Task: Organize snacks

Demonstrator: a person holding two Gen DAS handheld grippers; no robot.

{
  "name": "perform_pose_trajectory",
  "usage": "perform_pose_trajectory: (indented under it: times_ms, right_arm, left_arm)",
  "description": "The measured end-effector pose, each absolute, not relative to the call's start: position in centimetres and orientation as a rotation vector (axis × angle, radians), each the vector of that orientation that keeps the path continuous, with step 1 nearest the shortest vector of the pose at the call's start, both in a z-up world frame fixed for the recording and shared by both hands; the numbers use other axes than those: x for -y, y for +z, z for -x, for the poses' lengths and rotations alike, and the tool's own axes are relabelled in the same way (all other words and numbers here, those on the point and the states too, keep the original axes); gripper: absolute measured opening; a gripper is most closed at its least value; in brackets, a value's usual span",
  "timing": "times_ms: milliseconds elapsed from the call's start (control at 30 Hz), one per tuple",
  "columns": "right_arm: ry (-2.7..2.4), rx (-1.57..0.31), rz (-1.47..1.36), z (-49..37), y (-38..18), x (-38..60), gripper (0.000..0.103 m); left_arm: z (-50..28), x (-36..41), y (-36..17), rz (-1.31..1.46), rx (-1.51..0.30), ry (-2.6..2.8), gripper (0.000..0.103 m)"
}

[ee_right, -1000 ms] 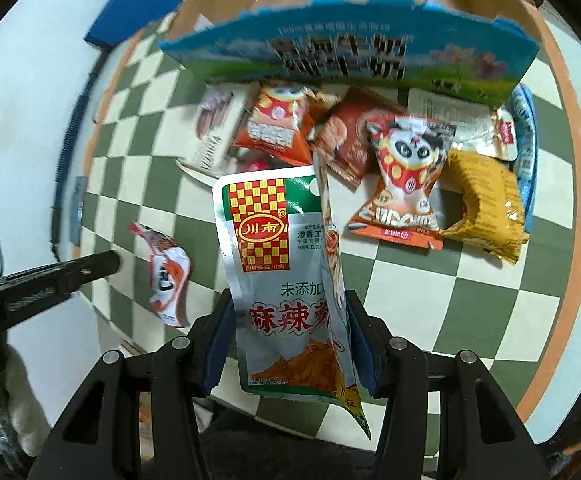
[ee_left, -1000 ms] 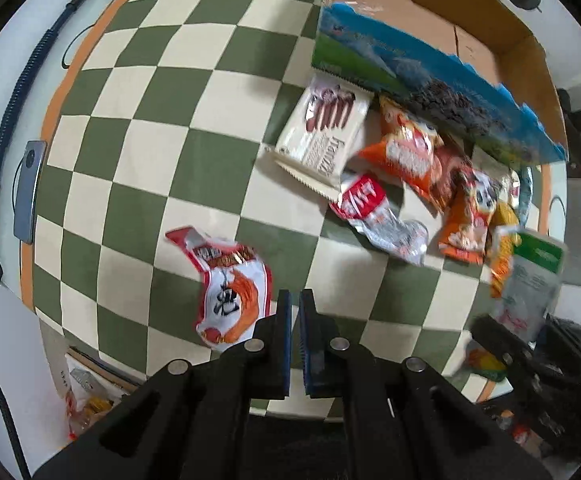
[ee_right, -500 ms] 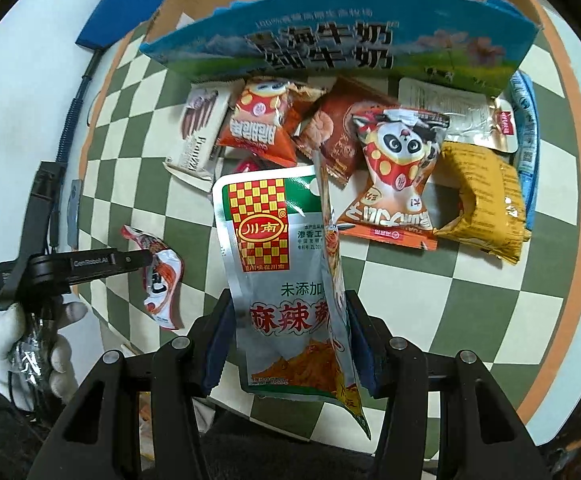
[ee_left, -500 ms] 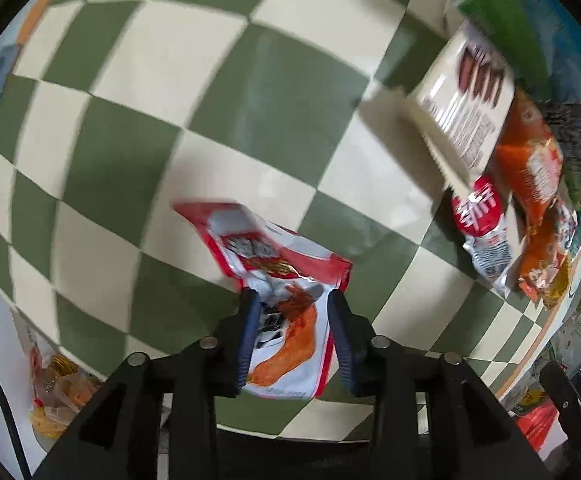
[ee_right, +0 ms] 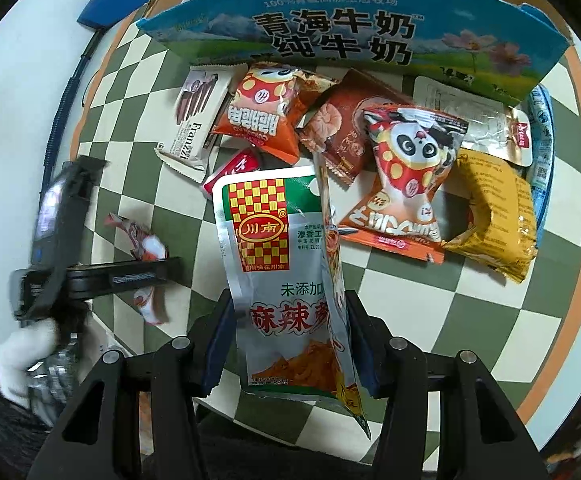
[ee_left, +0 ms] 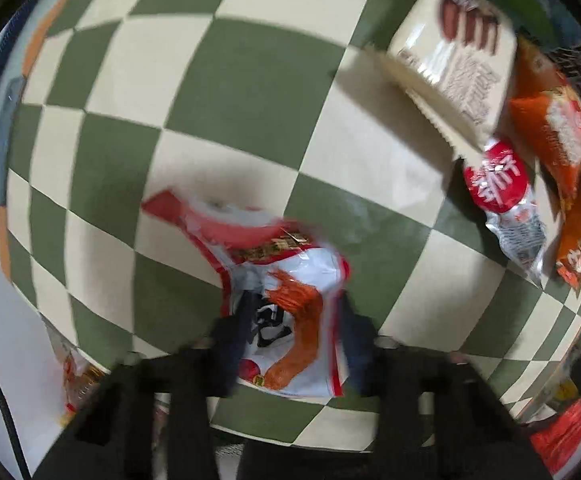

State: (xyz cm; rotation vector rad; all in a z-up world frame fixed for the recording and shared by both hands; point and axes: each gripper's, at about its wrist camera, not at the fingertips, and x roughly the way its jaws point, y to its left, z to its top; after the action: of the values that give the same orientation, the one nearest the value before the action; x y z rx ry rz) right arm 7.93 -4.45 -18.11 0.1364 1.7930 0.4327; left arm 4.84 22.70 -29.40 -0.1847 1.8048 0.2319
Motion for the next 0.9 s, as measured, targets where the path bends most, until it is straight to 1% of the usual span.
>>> perform_pose_trajectory:
  times_ms: [100, 200, 400, 467, 567, 700, 833, 900]
  right_arm:
    - [0.428, -1.806, -0.147, -7.7, -18.9, 4.9, 0.055]
    - [0.429, -1.813, -0.163, -7.4, -19.6, 5.6, 0.055]
    - [0.42, -1.81, -0.196, -7.4, -19.6, 6.9, 0.055]
    - [0.417, -1.803, -0.199, -7.4, -19.0, 7.3, 0.055]
    - [0.41, -1.781, -0.229, -7.9, -17.3, 7.9, 0.055]
    - [0.395, -1.717, -0.274, -9.4, -13.1, 9.3, 0.055]
    - [0.401, -1.636, -0.34, -12.7, -8.6, 10.7, 0.055]
    - [0.395, -1.592, -0.364, -15.3, -6.8, 11.3, 0.055]
  left_arm:
    - [-4.7, -21.8, -29.1, 0.143, -1.801, 0.235, 0.03]
    - [-4.2, -21.0, -28.3, 0.173, -1.789, 0.232, 0.03]
    - [-3.7, -19.0, -23.9, 0.246, -1.723, 0.159, 0.03]
    - [-3.7, -17.9, -21.5, 0.264, -1.69, 0.112, 0.03]
    - [-4.7, -15.5, -17.7, 0.252, -1.624, 0.03, 0.03]
    - [-7.6, -12.8, -12.5, 0.218, -1.54, -0.082, 0.03]
    - [-11.8, -10.7, -7.8, 0.16, -1.462, -0.187, 0.03]
    - [-14.8, -9.7, -6.3, 0.126, -1.433, -0.219, 0.03]
